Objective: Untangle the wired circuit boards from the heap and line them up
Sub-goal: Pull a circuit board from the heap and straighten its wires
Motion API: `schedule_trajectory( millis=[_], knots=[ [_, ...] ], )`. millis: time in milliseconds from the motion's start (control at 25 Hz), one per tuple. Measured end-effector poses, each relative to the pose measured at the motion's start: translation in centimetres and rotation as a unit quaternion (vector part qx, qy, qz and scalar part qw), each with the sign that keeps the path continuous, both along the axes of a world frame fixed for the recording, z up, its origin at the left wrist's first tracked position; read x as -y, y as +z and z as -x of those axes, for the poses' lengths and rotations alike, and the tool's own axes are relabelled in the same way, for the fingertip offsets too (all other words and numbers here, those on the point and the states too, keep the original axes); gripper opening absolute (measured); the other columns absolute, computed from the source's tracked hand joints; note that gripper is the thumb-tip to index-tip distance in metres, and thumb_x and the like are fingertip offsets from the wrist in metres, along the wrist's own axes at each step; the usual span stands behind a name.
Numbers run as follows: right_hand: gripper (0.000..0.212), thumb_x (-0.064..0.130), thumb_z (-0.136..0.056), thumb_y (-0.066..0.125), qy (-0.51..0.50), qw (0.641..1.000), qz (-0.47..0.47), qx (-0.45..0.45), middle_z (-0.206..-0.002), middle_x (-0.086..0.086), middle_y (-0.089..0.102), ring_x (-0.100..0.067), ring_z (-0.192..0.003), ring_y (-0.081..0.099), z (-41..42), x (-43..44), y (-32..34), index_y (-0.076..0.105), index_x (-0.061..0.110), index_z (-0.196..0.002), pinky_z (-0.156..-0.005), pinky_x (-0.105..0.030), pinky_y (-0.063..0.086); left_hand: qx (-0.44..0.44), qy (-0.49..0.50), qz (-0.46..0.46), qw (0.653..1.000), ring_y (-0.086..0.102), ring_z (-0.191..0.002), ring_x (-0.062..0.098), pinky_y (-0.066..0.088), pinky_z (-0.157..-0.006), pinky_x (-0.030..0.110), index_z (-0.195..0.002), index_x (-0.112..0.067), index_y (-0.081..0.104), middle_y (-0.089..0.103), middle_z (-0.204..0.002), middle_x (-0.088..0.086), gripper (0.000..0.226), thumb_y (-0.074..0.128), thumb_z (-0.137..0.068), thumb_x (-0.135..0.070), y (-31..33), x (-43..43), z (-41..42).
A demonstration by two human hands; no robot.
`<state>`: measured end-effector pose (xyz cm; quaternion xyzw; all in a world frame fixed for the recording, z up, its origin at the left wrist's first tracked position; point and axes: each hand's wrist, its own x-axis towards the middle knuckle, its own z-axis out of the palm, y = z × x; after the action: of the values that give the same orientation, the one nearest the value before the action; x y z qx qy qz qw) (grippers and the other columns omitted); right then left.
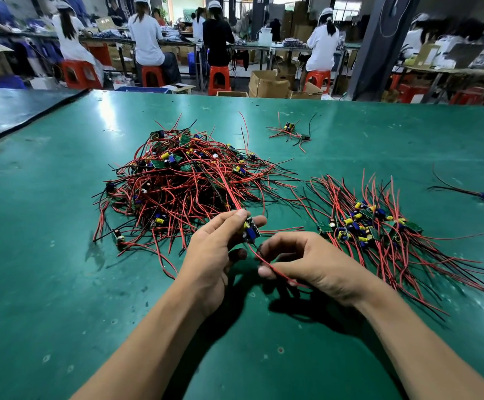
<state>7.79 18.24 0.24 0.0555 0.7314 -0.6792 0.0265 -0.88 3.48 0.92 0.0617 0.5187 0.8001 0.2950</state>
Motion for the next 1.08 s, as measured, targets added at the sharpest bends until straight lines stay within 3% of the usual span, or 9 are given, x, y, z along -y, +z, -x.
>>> schedule_trajectory(
  millis=[120,240,360,520,640,840,1000,1080],
  knots=[
    [0.010,0.024,-0.079,0.082,0.006,0.999,0.017,-0.028,-0.076,0.004,0.070,-0.008,-0.062,0.060,0.3,1.2,-0.2,0.076,0.026,-0.087,-0.054,-0.017,0.043,0.030,0.000,-0.012,0.999,0.062,-0.079,0.025,0.048,-0.079,0.040,-0.116,-0.002,0.063,0.076,-0.095,0.005,0.045,0.068,-0.084,-0.034,0.1,0.0,-0.1],
    [0.022,0.046,-0.081,0.080,-0.063,0.994,0.038,-0.075,-0.079,0.001,0.070,-0.008,-0.060,0.056,0.6,1.4,-0.2,0.074,0.026,-0.086,-0.053,-0.016,0.044,0.019,-0.002,-0.032,0.999,0.069,-0.080,0.020,0.052,-0.079,0.038,-0.111,-0.013,0.066,0.075,-0.102,0.000,0.039,0.068,-0.081,-0.038,0.0,0.0,0.1],
    [0.022,0.042,-0.082,0.074,-0.115,0.986,0.063,-0.103,-0.079,-0.004,0.071,-0.011,-0.057,0.055,0.9,1.5,-0.1,0.075,0.020,-0.082,-0.054,-0.019,0.047,-0.011,-0.005,-0.038,0.999,0.069,-0.092,0.016,0.048,-0.086,0.038,-0.115,-0.017,0.066,0.075,-0.107,0.000,0.043,0.070,-0.077,-0.037,-0.1,0.0,0.1],
    [0.019,0.037,-0.075,0.081,-0.125,0.964,0.224,-0.072,-0.070,-0.002,0.065,-0.009,-0.056,0.055,0.6,0.6,0.7,0.073,0.020,-0.069,-0.050,-0.017,0.042,0.010,-0.077,-0.094,0.993,0.071,-0.077,0.013,0.055,-0.064,0.023,-0.110,-0.017,0.065,0.074,-0.100,0.000,0.045,0.074,-0.066,-0.013,-0.3,0.0,0.3],
    [0.027,0.037,-0.061,0.090,-0.087,0.953,0.290,-0.032,-0.066,0.000,0.062,-0.009,-0.053,0.054,0.1,-0.2,1.0,0.072,0.017,-0.066,-0.052,-0.020,0.040,0.044,-0.152,-0.134,0.978,0.071,-0.073,0.017,0.058,-0.065,0.026,-0.101,-0.014,0.075,0.074,-0.098,0.005,0.040,0.063,-0.068,0.005,-0.6,0.3,0.5],
    [0.039,0.039,-0.051,0.097,-0.061,0.957,0.283,-0.004,-0.069,0.000,0.065,-0.008,-0.055,0.057,0.1,-0.2,1.0,0.073,0.018,-0.074,-0.052,-0.019,0.042,0.091,-0.169,-0.161,0.968,0.073,-0.070,0.022,0.059,-0.061,0.028,-0.082,-0.012,0.079,0.074,-0.085,0.013,0.022,0.072,-0.061,-0.009,-0.4,0.6,0.5],
    [0.047,0.044,-0.052,0.095,-0.078,0.964,0.254,0.021,-0.066,0.002,0.062,-0.006,-0.050,0.054,0.2,-0.8,1.0,0.066,0.017,-0.079,-0.055,-0.020,0.046,0.081,-0.154,-0.117,0.978,0.073,-0.068,0.025,0.061,-0.061,0.033,-0.070,-0.011,0.076,0.073,-0.081,0.014,0.016,0.074,-0.058,-0.002,-0.3,0.3,0.3],
    [0.039,0.044,-0.059,0.089,-0.078,0.967,0.243,0.019,-0.067,0.003,0.062,-0.006,-0.053,0.054,0.3,-1.0,0.9,0.069,0.017,-0.078,-0.057,-0.018,0.045,0.058,-0.163,-0.090,0.981,0.072,-0.066,0.022,0.061,-0.065,0.031,-0.068,-0.013,0.074,0.074,-0.081,0.013,0.017,0.074,-0.058,0.000,-0.4,0.0,0.0]
  ],
)
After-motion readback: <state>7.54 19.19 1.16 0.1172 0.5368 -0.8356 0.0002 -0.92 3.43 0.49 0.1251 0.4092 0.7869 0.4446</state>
